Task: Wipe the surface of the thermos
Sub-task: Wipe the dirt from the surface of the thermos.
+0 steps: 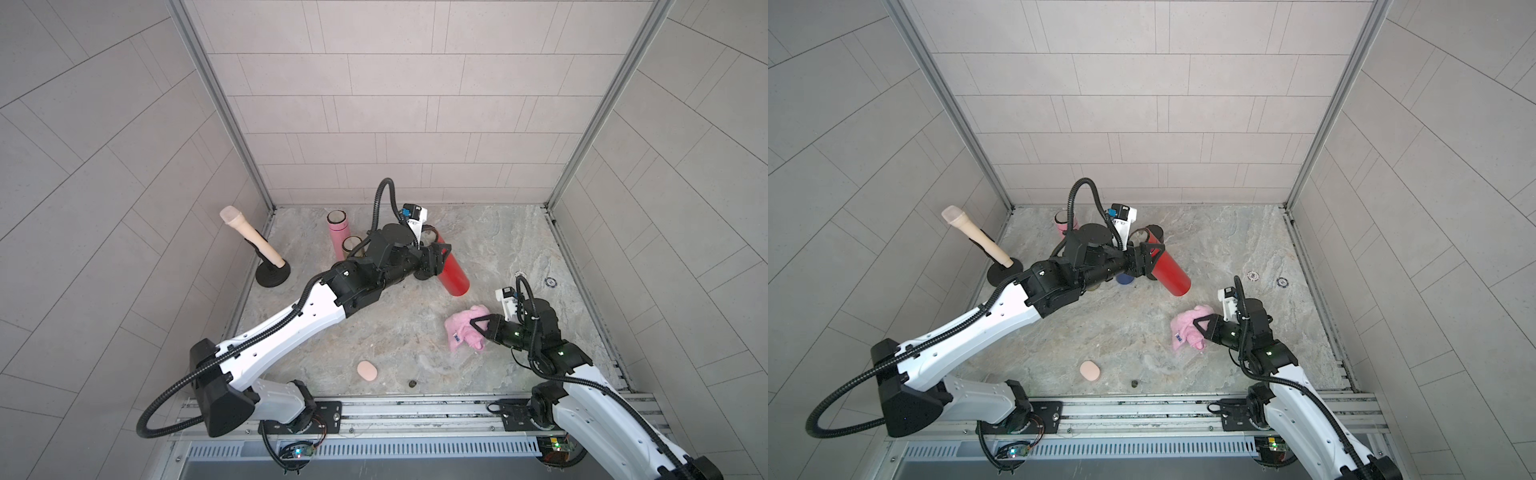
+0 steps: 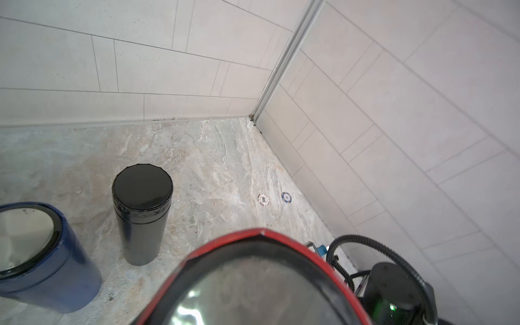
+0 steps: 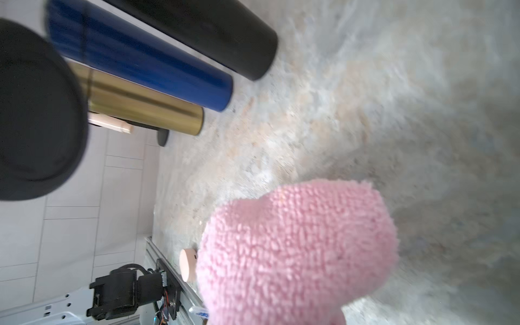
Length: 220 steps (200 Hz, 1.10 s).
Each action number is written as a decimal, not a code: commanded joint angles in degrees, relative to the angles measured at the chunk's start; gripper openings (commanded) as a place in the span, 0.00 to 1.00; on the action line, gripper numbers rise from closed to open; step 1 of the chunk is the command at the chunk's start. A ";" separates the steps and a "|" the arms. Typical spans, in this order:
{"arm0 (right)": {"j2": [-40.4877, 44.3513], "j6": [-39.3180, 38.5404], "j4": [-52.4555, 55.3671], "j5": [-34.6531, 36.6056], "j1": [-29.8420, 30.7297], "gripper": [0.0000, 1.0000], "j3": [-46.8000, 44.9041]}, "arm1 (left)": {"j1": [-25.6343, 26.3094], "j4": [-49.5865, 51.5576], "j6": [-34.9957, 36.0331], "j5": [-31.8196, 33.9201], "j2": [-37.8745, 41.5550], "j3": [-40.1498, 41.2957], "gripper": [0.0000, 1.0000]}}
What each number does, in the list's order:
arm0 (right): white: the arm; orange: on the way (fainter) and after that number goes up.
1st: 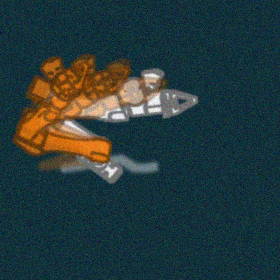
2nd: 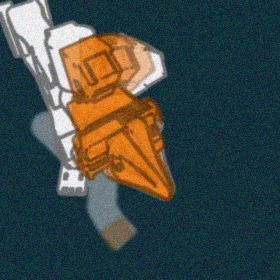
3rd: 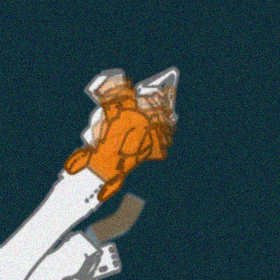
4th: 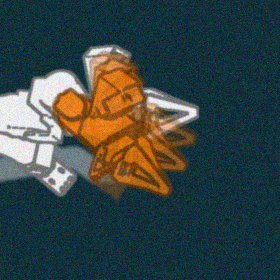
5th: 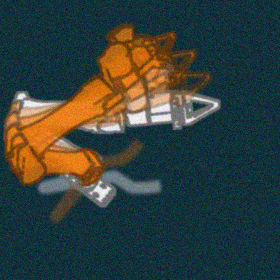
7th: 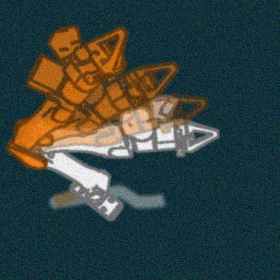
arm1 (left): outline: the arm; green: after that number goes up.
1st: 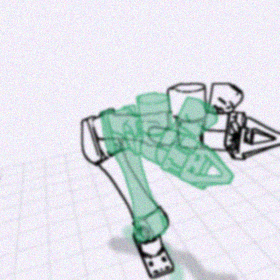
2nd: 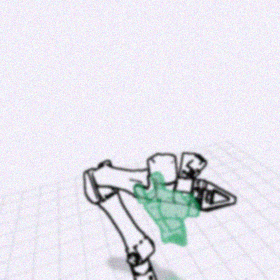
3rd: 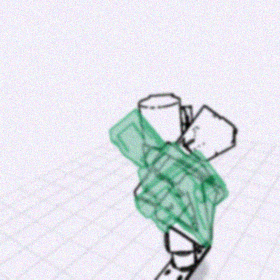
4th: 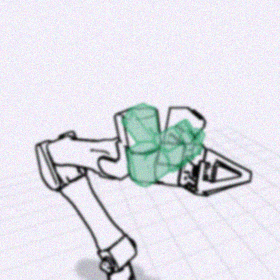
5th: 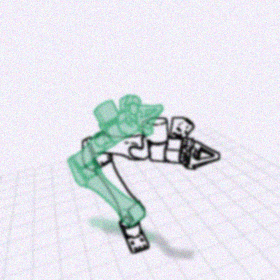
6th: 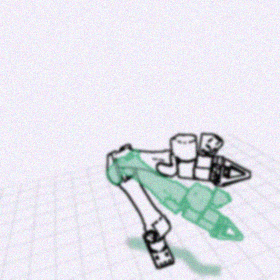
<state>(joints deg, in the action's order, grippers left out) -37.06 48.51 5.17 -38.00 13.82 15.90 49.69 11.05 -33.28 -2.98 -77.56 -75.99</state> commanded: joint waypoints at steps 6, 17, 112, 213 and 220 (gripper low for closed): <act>0.62 1.29 -10.32 -0.76 0.05 0.00 1.83 | -1.63 -13.09 -14.01 -8.57 -0.66 4.96 0.00; 0.17 1.19 -11.63 -1.08 -0.03 0.00 2.81 | -1.70 -14.20 -14.64 -8.95 -0.91 5.70 0.00; 11.39 -7.94 6.15 4.07 -0.06 0.00 13.03 | -1.97 -4.73 -8.88 -3.45 0.13 5.45 0.00; 8.78 -2.93 -3.58 0.91 0.85 0.00 11.13 | -2.16 -13.24 -13.55 -10.73 0.50 5.21 0.00; 8.13 -3.60 -3.12 1.37 0.86 0.00 10.13 | -2.38 -14.16 -14.20 -11.65 0.43 5.17 0.00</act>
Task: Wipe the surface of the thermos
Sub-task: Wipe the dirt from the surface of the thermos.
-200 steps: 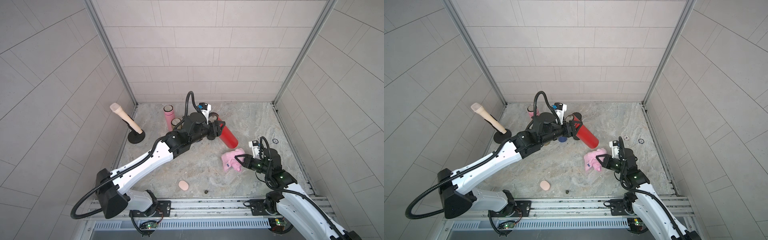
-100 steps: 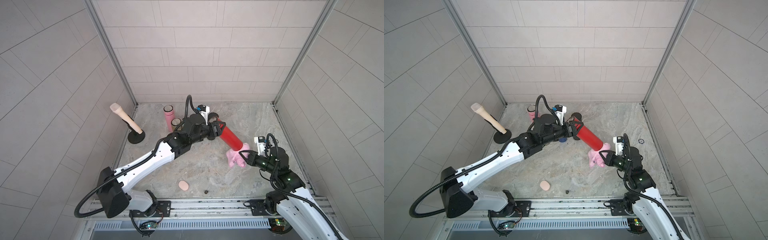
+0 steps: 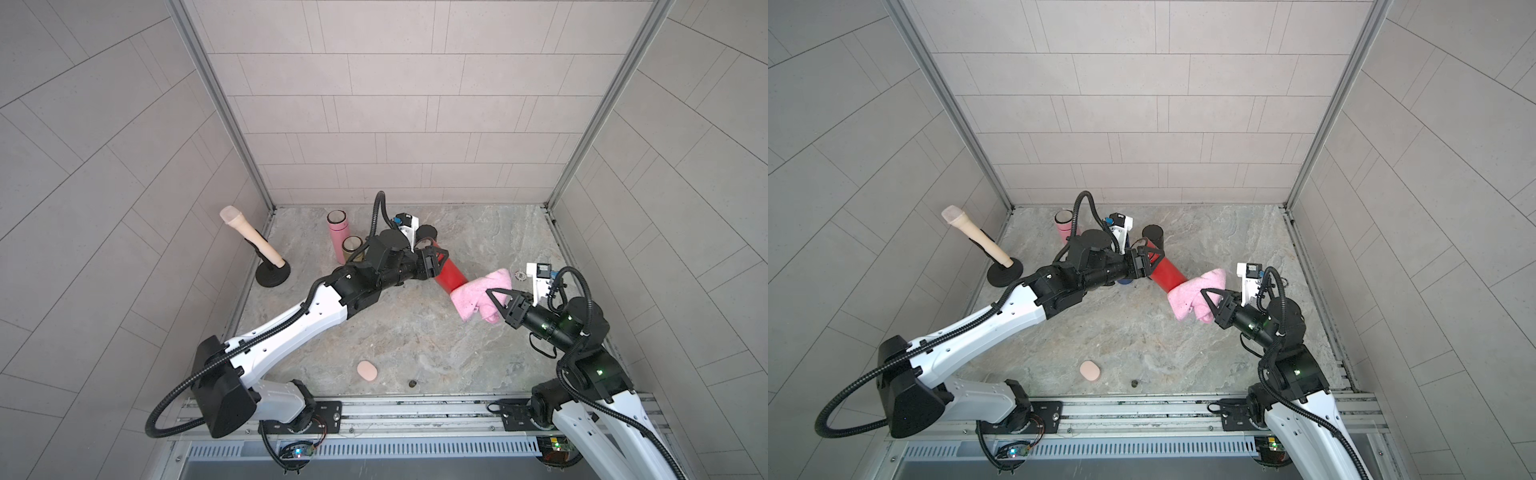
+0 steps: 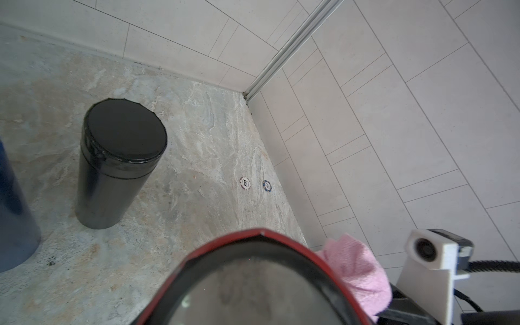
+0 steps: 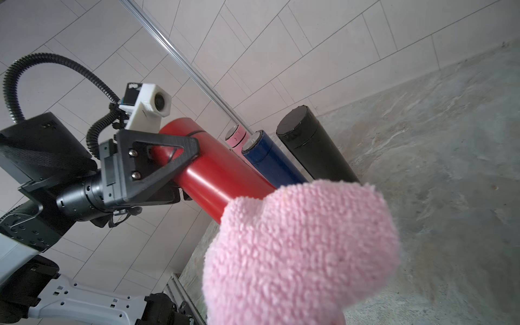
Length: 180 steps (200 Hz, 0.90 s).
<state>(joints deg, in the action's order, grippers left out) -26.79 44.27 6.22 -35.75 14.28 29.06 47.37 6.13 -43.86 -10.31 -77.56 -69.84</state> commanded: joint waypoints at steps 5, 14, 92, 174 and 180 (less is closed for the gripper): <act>-2.45 0.32 -4.22 -0.86 0.42 0.00 -3.67 | -0.13 -10.02 -4.05 -4.87 0.49 -0.91 0.00; -2.82 0.03 -4.08 -0.62 0.41 0.00 -4.94 | -0.34 -10.46 -4.60 -5.25 0.68 -0.83 0.00; 1.55 -1.94 6.41 6.48 0.32 0.00 -9.61 | -2.99 -7.69 -3.78 -4.79 3.89 -1.38 0.00; -9.92 -5.68 -2.40 3.75 0.33 0.00 -1.75 | -2.90 0.25 0.98 -1.82 2.69 -1.45 0.00; -9.58 -5.61 -2.05 2.94 0.32 0.00 -1.17 | -2.98 1.59 1.95 -0.85 2.92 -1.48 0.00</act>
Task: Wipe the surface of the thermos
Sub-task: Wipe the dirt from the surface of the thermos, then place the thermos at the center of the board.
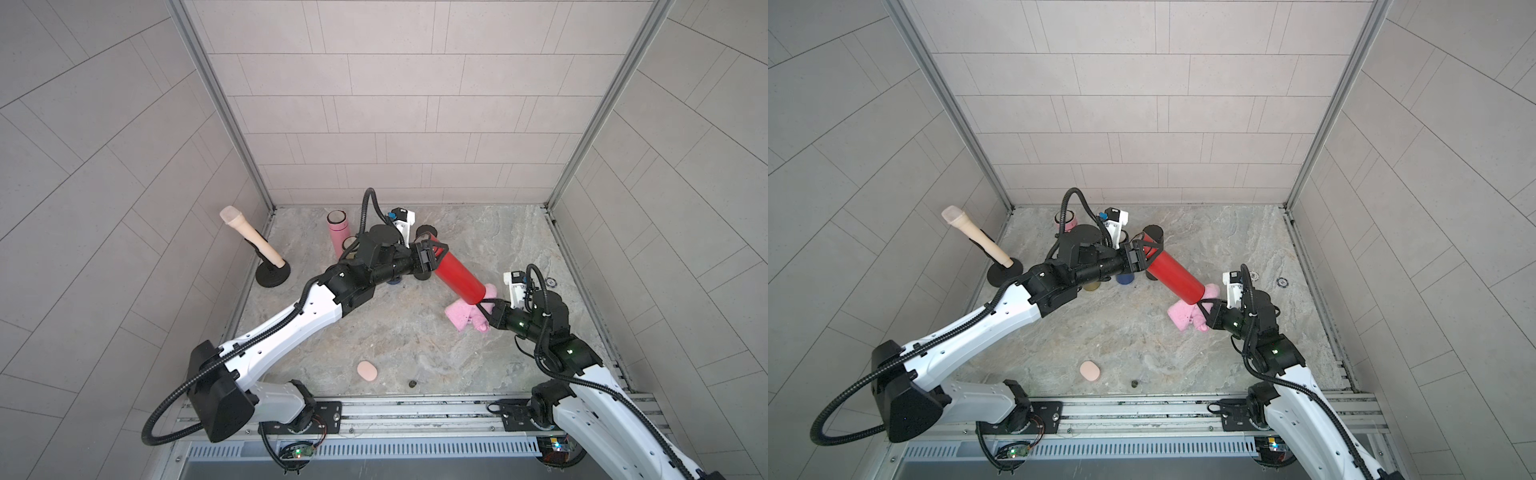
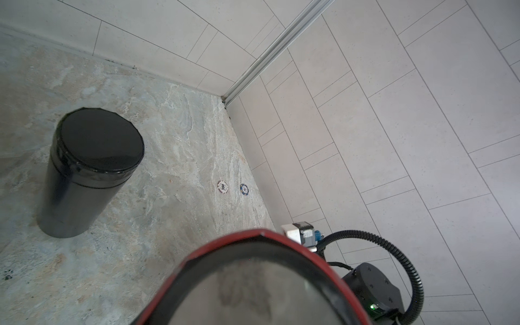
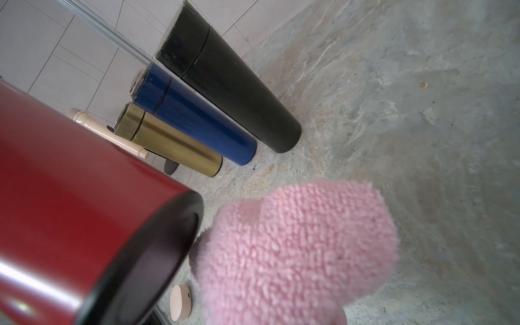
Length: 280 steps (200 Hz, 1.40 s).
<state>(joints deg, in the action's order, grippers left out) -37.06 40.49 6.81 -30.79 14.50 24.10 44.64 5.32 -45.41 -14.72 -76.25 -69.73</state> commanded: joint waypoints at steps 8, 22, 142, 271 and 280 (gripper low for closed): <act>1.54 -1.71 -2.19 -2.96 0.09 0.00 4.60 | -0.24 4.07 5.62 5.09 1.94 -1.68 0.00; 3.40 -1.44 -0.22 -3.89 0.09 0.00 6.13 | -0.38 6.28 7.64 7.54 2.22 -1.68 0.00; -22.45 -9.01 5.86 16.44 -0.09 0.00 18.47 | 8.23 21.13 27.06 32.26 -9.00 -11.10 0.00; -49.64 -9.03 -4.87 7.85 -4.63 0.00 26.13 | 8.61 7.33 27.32 37.09 -14.32 -0.09 0.00; -50.90 -8.96 -4.77 7.69 -4.62 0.00 26.67 | 8.60 6.76 27.32 37.36 -14.45 0.48 0.02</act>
<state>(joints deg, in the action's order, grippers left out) -86.21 31.51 4.71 -22.35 10.07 48.51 53.17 18.22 -17.93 19.16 -90.63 -70.37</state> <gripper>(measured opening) 0.111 0.683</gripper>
